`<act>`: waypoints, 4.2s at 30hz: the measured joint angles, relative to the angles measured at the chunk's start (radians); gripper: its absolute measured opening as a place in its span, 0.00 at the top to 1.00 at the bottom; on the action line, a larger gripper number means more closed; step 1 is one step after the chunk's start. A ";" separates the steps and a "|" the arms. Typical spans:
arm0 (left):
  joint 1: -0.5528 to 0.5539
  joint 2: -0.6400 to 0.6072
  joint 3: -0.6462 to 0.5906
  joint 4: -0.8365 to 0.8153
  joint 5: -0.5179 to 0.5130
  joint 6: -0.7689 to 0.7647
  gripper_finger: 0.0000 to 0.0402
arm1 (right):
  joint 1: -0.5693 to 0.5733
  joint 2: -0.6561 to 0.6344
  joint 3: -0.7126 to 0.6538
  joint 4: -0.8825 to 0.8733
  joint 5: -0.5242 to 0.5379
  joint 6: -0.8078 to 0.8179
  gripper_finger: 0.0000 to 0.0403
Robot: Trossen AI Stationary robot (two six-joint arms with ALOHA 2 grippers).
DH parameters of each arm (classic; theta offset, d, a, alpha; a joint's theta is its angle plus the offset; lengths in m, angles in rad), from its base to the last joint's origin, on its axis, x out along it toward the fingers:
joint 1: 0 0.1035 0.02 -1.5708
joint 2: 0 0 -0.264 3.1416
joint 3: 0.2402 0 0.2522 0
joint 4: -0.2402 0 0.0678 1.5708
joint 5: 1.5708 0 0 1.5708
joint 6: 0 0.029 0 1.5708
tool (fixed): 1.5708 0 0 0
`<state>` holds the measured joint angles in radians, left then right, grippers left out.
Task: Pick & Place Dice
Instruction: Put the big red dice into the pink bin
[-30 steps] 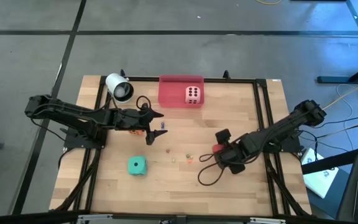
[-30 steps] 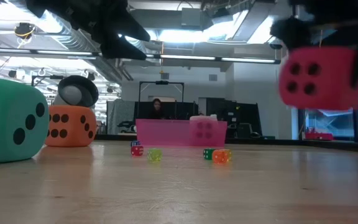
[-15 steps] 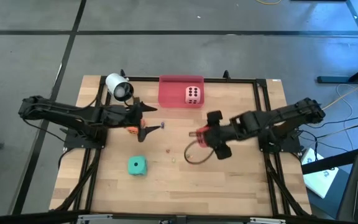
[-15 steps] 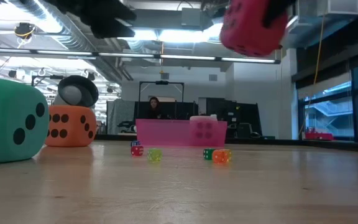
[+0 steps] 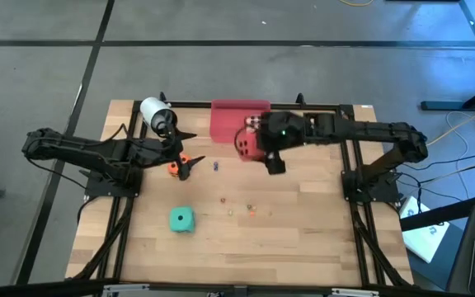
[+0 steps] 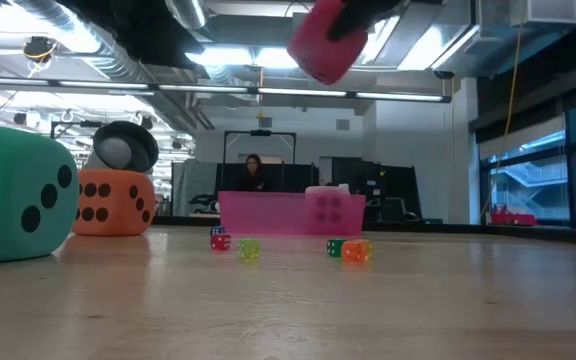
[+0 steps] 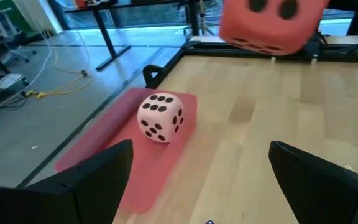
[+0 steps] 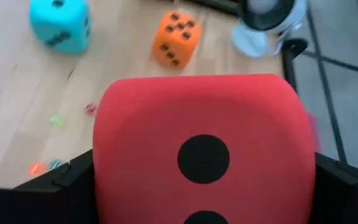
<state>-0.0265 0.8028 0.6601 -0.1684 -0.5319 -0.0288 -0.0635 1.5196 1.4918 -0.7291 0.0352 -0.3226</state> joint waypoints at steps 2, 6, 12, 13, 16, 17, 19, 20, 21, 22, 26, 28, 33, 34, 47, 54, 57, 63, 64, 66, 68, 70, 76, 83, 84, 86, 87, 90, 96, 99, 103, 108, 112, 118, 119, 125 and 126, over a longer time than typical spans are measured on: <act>0.000 0.000 0.000 0.001 0.010 0.000 0.07 | -0.051 0.007 0.001 0.037 -0.026 -0.011 0.09; 0.000 0.000 0.000 0.001 0.049 -0.013 0.07 | -0.145 0.045 0.001 0.106 -0.066 -0.033 0.09; 0.000 0.003 0.000 0.007 0.083 -0.020 0.07 | -0.250 0.147 0.012 0.160 -0.117 -0.081 0.09; 0.000 0.004 0.000 0.007 0.083 -0.020 0.07 | -0.263 0.170 0.029 0.156 -0.118 -0.085 0.09; 0.000 0.010 0.000 0.007 0.083 -0.020 0.07 | -0.295 0.249 0.121 0.110 -0.146 -0.106 0.09; 0.000 0.013 0.000 0.006 0.083 -0.019 0.07 | -0.303 0.277 0.160 0.095 -0.151 -0.113 0.09; 0.000 0.017 0.000 0.005 0.083 -0.016 0.07 | -0.314 0.334 0.250 0.055 -0.149 -0.140 0.09; 0.000 0.019 0.000 0.006 0.083 -0.016 0.07 | -0.319 0.363 0.295 0.032 -0.141 -0.155 0.09; 0.000 0.021 0.000 0.006 0.084 -0.016 0.07 | -0.323 0.394 0.342 0.006 -0.135 -0.165 0.09; 0.000 0.023 0.000 0.004 0.084 -0.016 0.07 | -0.328 0.424 0.389 -0.019 -0.136 -0.176 0.09; 0.000 0.026 0.000 -0.010 0.087 -0.011 0.07 | -0.349 0.546 0.567 -0.140 -0.131 -0.205 0.09; 0.000 0.026 0.000 -0.016 0.087 0.002 0.07 | -0.359 0.611 0.649 -0.207 -0.129 -0.213 0.09; 0.000 0.026 0.000 -0.016 0.088 0.028 0.07 | -0.375 0.737 0.799 -0.366 -0.116 -0.223 0.09; 0.000 0.026 0.000 -0.016 0.088 0.034 0.07 | -0.376 0.751 0.817 -0.390 -0.099 -0.228 0.09; 0.000 0.026 0.000 -0.024 0.089 0.099 0.07 | -0.487 0.760 0.833 -0.479 0.010 -0.262 0.09; 0.000 0.026 0.000 -0.024 0.089 0.122 0.07 | -0.536 0.760 0.833 -0.476 0.009 -0.262 0.09; 0.000 0.026 0.000 -0.024 0.089 0.132 0.07 | -0.544 0.769 0.833 -0.481 0.011 -0.275 0.09; 0.000 0.026 0.000 -0.025 0.089 0.141 0.07 | -0.549 0.796 0.833 -0.494 0.048 -0.292 0.09; 0.000 0.026 0.000 -0.025 0.089 0.141 0.07 | -0.550 0.796 0.833 -0.500 0.051 -0.292 0.09; 0.000 0.026 0.000 -0.025 0.098 0.141 0.07 | -0.553 0.795 0.821 -0.499 0.058 -0.292 0.09; 0.000 0.026 0.000 -0.025 0.118 0.141 0.07 | -0.555 0.796 0.804 -0.509 0.066 -0.292 0.09; 0.000 0.026 0.000 -0.025 0.132 0.141 0.07 | -0.554 0.796 0.780 -0.513 0.077 -0.292 0.09; 0.000 0.026 0.000 -0.025 0.133 0.141 0.07 | -0.550 0.797 0.719 -0.509 0.042 -0.283 0.09; 0.000 0.026 0.000 -0.028 0.133 0.141 0.07 | -0.538 0.797 0.718 -0.519 -0.018 -0.291 0.09; 0.000 0.026 0.000 -0.028 0.133 0.141 0.07 | -0.536 0.797 0.718 -0.519 -0.022 -0.293 0.09; 0.000 0.026 0.000 -0.028 0.133 0.141 0.07 | -0.535 0.797 0.718 -0.523 -0.037 -0.295 0.09; 0.000 0.026 0.000 -0.028 0.133 0.141 0.07 | -0.536 0.797 0.717 -0.525 -0.051 -0.295 0.09; 0.000 0.026 0.000 -0.028 0.133 0.141 0.07 | -0.537 0.797 0.698 -0.522 -0.069 -0.295 0.09; 0.000 0.026 0.000 -0.031 0.133 0.140 0.07 | -0.536 0.797 0.648 -0.528 -0.050 -0.288 0.05; 0.000 0.026 0.001 -0.031 0.133 0.140 0.07 | -0.536 0.797 0.632 -0.527 -0.054 -0.283 0.06; 0.000 0.026 0.001 -0.031 0.133 0.140 0.07 | -0.536 0.797 0.621 -0.528 -0.059 -0.280 0.07; 0.000 0.026 0.001 -0.031 0.133 0.140 0.07 | -0.536 0.797 0.621 -0.524 -0.046 -0.241 0.02; 0.000 0.026 0.001 -0.031 0.133 0.140 0.07 | -0.539 0.797 0.621 -0.523 -0.046 -0.204 0.03; 0.000 0.026 0.001 -0.031 0.133 0.140 0.07 | -0.542 0.797 0.621 -0.510 -0.043 -0.139 0.01; 0.000 0.026 0.001 -0.031 0.133 0.140 0.07 | -0.542 0.797 0.621 -0.511 -0.042 -0.144 0.02; 0.000 0.026 0.001 -0.031 0.133 0.138 0.07 | -0.542 0.797 0.621 -0.510 -0.043 -0.163 0.02; 0.000 0.026 0.001 -0.031 0.133 0.138 0.07 | -0.542 0.797 0.621 -0.512 -0.043 -0.164 0.01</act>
<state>-0.0265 0.8284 0.6609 -0.1997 -0.3990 0.1087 -0.6052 2.3165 2.1132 -1.2413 -0.0074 -0.4868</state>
